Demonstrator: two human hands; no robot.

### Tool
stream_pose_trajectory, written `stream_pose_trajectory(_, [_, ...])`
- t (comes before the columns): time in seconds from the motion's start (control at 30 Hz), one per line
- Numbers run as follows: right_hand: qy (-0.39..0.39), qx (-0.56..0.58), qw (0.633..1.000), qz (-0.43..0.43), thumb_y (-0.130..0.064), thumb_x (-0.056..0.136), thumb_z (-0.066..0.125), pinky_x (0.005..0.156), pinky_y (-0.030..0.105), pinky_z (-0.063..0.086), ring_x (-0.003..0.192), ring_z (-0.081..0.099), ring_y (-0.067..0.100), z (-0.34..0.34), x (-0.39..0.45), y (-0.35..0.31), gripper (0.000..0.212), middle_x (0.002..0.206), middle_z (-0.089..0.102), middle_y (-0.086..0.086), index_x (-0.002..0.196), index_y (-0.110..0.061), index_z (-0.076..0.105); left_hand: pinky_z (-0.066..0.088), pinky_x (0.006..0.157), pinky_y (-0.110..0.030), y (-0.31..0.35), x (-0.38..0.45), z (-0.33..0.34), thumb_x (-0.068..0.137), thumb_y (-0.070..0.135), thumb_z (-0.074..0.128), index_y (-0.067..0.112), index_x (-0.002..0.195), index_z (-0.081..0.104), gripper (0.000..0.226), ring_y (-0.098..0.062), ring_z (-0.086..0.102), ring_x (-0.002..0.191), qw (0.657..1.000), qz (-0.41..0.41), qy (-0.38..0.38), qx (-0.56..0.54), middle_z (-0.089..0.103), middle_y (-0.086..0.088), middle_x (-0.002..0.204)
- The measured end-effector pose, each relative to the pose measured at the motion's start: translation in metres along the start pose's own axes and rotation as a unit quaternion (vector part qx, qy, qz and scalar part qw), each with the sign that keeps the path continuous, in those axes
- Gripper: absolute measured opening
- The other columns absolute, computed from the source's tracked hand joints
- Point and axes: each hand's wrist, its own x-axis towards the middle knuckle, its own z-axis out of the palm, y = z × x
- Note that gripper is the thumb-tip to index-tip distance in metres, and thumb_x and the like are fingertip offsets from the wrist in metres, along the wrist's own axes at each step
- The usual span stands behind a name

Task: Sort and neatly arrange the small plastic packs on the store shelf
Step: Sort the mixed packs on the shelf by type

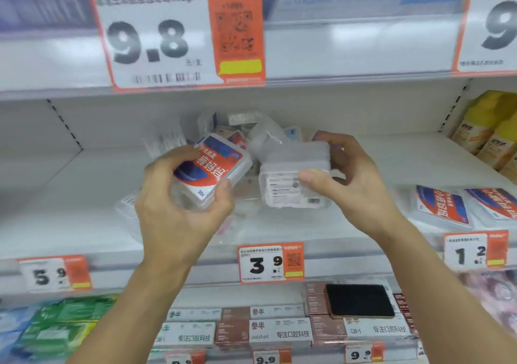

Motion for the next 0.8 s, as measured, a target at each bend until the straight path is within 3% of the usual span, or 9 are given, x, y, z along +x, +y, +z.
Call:
stream_pose_trajectory(0.17, [-0.068,0.001,0.995,-0.071,-0.051,0.068,0.083,0.092,0.040,0.055,0.111,0.064,0.010,0.087,-0.002,-0.041,0.063,0.121,0.066,-0.018,0.125,-0.041,0.060,0.049,0.074,-0.013,-0.037,0.023,-0.071,0.080,0.037,0.072,0.021,0.101,0.075,0.026,0.005,0.062,0.079,0.981,-0.143,0.123,-0.044,0.072,0.004,0.091])
stream_pose_trajectory(0.27, [-0.075,-0.020,0.992,-0.099,-0.040,0.064,0.091,0.093,0.032,0.052,0.106,0.062,0.003,0.154,0.006,-0.061,0.057,0.112,0.066,-0.021,0.115,-0.036,0.065,0.048,0.086,-0.016,-0.067,0.025,-0.123,0.079,0.041,0.073,0.029,0.100,0.073,0.024,0.000,0.062,0.097,0.970,-0.156,0.188,0.006,0.069,0.001,0.109])
stream_pose_trajectory(0.37, [-0.054,-0.101,0.981,-0.158,-0.043,0.061,0.089,0.085,0.027,0.049,0.100,0.056,0.005,0.234,0.019,-0.073,0.059,0.110,0.057,-0.013,0.107,-0.029,0.056,0.042,0.092,-0.008,-0.096,0.022,-0.168,0.078,0.043,0.074,0.029,0.103,0.072,0.028,-0.008,0.058,0.113,0.953,-0.186,0.239,0.028,0.063,-0.006,0.121])
stream_pose_trajectory(0.47, [-0.106,-0.190,0.965,-0.146,-0.048,0.058,0.087,0.073,0.031,0.043,0.093,0.050,0.016,0.311,0.033,-0.073,0.062,0.103,0.046,-0.004,0.096,-0.024,0.044,0.051,0.096,-0.029,-0.111,0.013,-0.199,0.075,0.049,0.075,0.028,0.105,0.074,0.036,-0.016,0.062,0.111,0.941,-0.224,0.255,-0.017,0.068,-0.003,0.115])
stream_pose_trajectory(0.53, [-0.174,-0.243,0.948,-0.112,-0.055,0.057,0.086,0.070,0.031,0.041,0.091,0.049,0.018,0.346,0.039,-0.068,0.065,0.103,0.042,-0.003,0.094,-0.024,0.043,0.052,0.097,-0.034,-0.114,0.008,-0.211,0.074,0.047,0.077,0.029,0.106,0.074,0.037,-0.007,0.062,0.110,0.937,-0.230,0.258,-0.039,0.067,0.003,0.116])
stream_pose_trajectory(0.63, [-0.300,-0.315,0.893,-0.113,-0.063,0.060,0.083,0.076,0.030,0.043,0.091,0.053,0.019,0.359,0.045,-0.066,0.072,0.107,0.043,-0.002,0.111,-0.025,0.051,0.050,0.095,-0.020,-0.114,0.007,-0.219,0.075,0.038,0.080,0.024,0.112,0.072,0.040,-0.005,0.057,0.117,0.941,-0.211,0.260,-0.046,0.059,0.001,0.127])
stream_pose_trajectory(0.7, [-0.344,-0.347,0.862,-0.132,-0.056,0.073,0.078,0.086,0.030,0.045,0.100,0.055,0.020,0.347,0.048,-0.070,0.070,0.119,0.048,0.002,0.130,-0.027,0.050,0.046,0.087,-0.005,-0.115,0.010,-0.216,0.077,0.030,0.081,0.019,0.115,0.071,0.041,-0.005,0.056,0.119,0.949,-0.197,0.239,-0.056,0.053,-0.002,0.132])
stream_pose_trajectory(0.73, [-0.332,-0.320,0.878,-0.129,-0.046,0.081,0.074,0.089,0.031,0.047,0.103,0.058,0.021,0.339,0.047,-0.073,0.061,0.124,0.051,0.005,0.133,-0.025,0.050,0.044,0.084,-0.002,-0.113,0.011,-0.211,0.077,0.026,0.081,0.017,0.115,0.071,0.041,-0.003,0.055,0.118,0.954,-0.187,0.224,-0.064,0.051,-0.004,0.133])
stream_pose_trajectory(0.8, [-0.287,-0.141,0.947,-0.040,-0.026,0.094,0.060,0.083,0.038,0.055,0.092,0.067,0.025,0.318,0.041,-0.082,0.038,0.121,0.061,0.012,0.131,-0.019,0.053,0.044,0.083,-0.003,-0.103,0.012,-0.196,0.076,0.023,0.081,0.015,0.115,0.070,0.041,0.007,0.054,0.113,0.965,-0.158,0.193,-0.077,0.048,-0.005,0.132])
